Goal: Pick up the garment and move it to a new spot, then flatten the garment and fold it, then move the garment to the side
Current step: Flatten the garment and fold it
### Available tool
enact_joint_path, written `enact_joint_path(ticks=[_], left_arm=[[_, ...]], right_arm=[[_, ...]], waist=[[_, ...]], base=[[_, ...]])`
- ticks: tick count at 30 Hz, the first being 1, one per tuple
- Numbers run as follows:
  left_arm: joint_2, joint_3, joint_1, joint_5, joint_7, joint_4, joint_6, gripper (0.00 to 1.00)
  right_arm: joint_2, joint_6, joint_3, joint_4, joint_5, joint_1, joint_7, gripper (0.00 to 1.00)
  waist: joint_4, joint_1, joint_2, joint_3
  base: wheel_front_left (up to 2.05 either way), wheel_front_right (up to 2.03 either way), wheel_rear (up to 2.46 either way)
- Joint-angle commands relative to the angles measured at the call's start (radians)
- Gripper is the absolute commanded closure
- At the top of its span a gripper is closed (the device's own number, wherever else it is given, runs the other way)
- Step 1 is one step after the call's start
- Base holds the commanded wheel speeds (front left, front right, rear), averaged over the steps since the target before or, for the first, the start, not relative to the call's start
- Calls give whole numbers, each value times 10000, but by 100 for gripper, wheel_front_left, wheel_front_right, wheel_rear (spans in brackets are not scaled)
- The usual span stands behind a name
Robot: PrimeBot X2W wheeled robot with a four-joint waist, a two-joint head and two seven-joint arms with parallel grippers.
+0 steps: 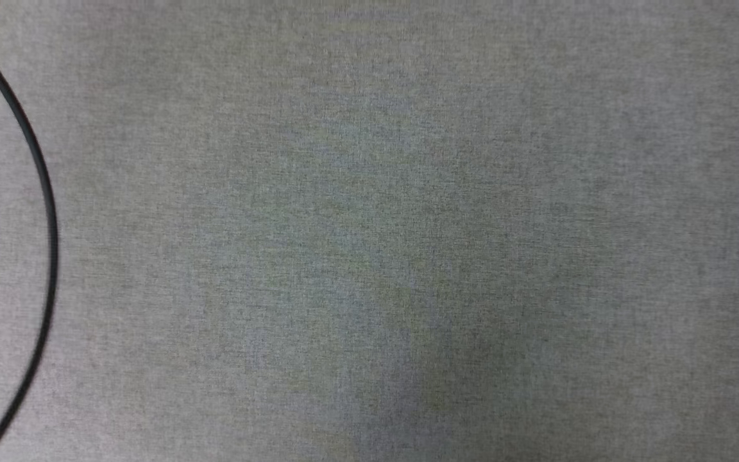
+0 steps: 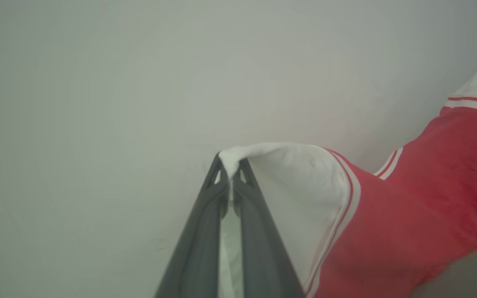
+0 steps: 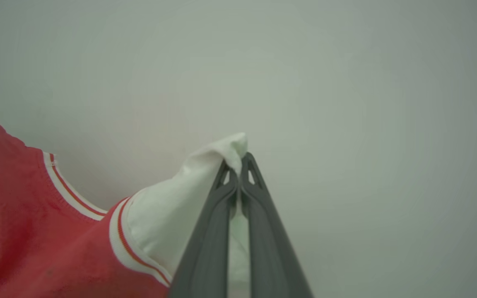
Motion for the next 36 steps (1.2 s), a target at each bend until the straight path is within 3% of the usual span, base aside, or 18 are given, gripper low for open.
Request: enact_joint_path(ticks=[1, 13, 21, 36], left_arm=[[4, 45, 345, 10, -62, -58, -30, 100], [408, 1400, 5554, 374, -62, -2541, 716, 100], [594, 2267, 9480, 268, -63, -4379, 1537, 100], [631, 2666, 14737, -217, -63, -5268, 2288, 100]], right_arm=[[14, -15, 62, 29, 161, 354, -132, 100], [-448, -13, 1500, -1251, 1692, 5188, -874, 100], [-1083, -13, 1858, -2666, 2387, 8695, -689, 100], [-1485, -13, 960, -4267, 2953, 13895, -112, 100]], waist=[[-9, -2, 0, -120], [-83, -2, 0, -1419], [-102, -2, 0, -2551], [-178, -2, 0, -4718]], base=[[0, 0, 0], [0, 0, 0], [0, 0, 0], [0, 0, 0]])
